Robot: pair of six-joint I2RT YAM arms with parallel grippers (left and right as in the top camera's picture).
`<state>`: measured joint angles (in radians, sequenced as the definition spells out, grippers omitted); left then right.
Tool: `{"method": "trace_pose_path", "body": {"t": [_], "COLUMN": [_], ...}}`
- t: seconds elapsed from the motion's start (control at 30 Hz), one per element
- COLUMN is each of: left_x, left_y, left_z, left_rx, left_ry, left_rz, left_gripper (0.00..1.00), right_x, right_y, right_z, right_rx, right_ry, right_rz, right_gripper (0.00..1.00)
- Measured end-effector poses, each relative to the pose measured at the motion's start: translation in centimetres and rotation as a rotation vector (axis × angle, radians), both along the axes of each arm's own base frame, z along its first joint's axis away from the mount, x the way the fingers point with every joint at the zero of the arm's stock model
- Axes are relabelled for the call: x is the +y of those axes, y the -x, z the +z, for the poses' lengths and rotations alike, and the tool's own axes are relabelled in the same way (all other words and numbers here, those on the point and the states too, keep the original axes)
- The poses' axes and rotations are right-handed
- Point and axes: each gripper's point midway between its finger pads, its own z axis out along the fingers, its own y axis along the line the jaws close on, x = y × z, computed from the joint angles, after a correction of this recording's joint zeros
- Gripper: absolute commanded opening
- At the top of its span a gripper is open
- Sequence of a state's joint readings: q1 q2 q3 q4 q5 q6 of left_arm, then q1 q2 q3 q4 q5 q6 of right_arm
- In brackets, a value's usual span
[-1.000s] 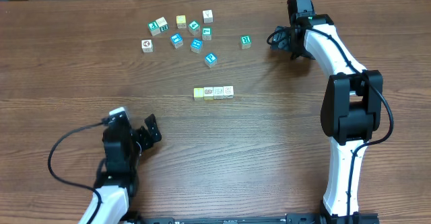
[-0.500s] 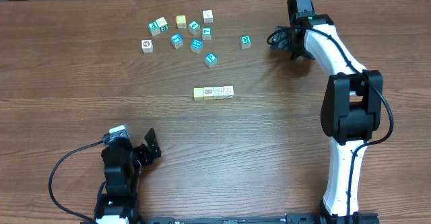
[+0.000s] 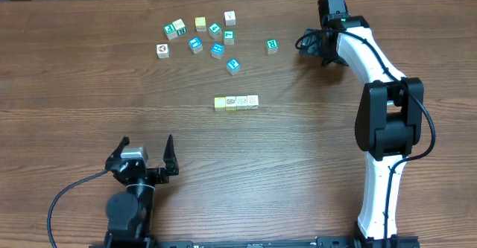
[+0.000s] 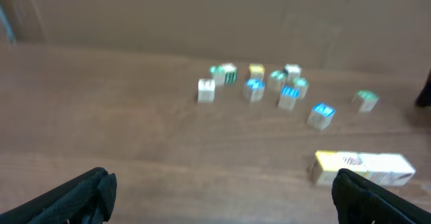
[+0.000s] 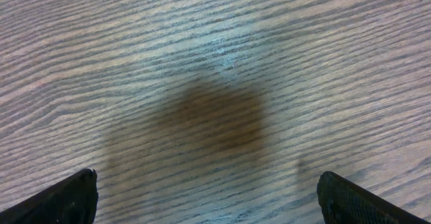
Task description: Form a horizontal line
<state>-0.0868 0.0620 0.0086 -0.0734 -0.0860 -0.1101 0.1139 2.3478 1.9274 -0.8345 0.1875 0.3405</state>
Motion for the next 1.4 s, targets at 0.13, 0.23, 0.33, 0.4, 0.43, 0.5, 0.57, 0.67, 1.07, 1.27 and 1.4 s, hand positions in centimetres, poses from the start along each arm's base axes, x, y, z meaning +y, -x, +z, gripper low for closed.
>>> {"method": "trace_pose_path", "body": {"t": [0.13, 0.23, 0.33, 0.4, 0.43, 0.5, 0.57, 0.67, 1.07, 1.27, 1.4], "left_x": [0.0, 0.0, 0.0, 0.0, 0.0, 0.0, 0.4, 1.0, 1.1, 1.1, 1.1], "left_y": [0.2, 0.2, 0.2, 0.2, 0.2, 0.2, 0.2, 0.2, 0.2, 0.2, 0.2], "left_z": [1.0, 1.0, 1.0, 1.0, 1.0, 1.0, 1.0, 1.0, 1.0, 1.0, 1.0], "left_rx": [-0.044, -0.045, -0.045, -0.045, -0.045, -0.045, -0.045, -0.044, -0.044, -0.044, -0.044], "left_ry": [-0.017, -0.04, -0.066, -0.078, -0.082, -0.084, -0.084, -0.085, -0.085, -0.085, -0.085], "left_rz": [-0.004, -0.006, -0.009, -0.01, -0.01, -0.011, 0.005, 0.029, 0.033, 0.033, 0.033], "left_gripper": [1.0, 1.0, 1.0, 1.0, 1.0, 1.0, 1.0, 1.0, 1.0, 1.0, 1.0], "right_x": [0.0, 0.0, 0.0, 0.0, 0.0, 0.0, 0.0, 0.0, 0.0, 0.0, 0.0], "right_y": [0.0, 0.0, 0.0, 0.0, 0.0, 0.0, 0.0, 0.0, 0.0, 0.0, 0.0], "right_z": [0.0, 0.0, 0.0, 0.0, 0.0, 0.0, 0.0, 0.0, 0.0, 0.0, 0.0], "right_rx": [0.0, 0.0, 0.0, 0.0, 0.0, 0.0, 0.0, 0.0, 0.0, 0.0, 0.0], "right_ry": [0.001, 0.0, 0.0, 0.0, 0.0, 0.0, 0.0, 0.001, 0.001, 0.0, 0.0], "right_rz": [0.0, 0.0, 0.0, 0.0, 0.0, 0.0, 0.0, 0.001, 0.0, 0.0, 0.0], "right_gripper": [1.0, 1.0, 1.0, 1.0, 1.0, 1.0, 1.0, 1.0, 1.0, 1.0, 1.0]}}
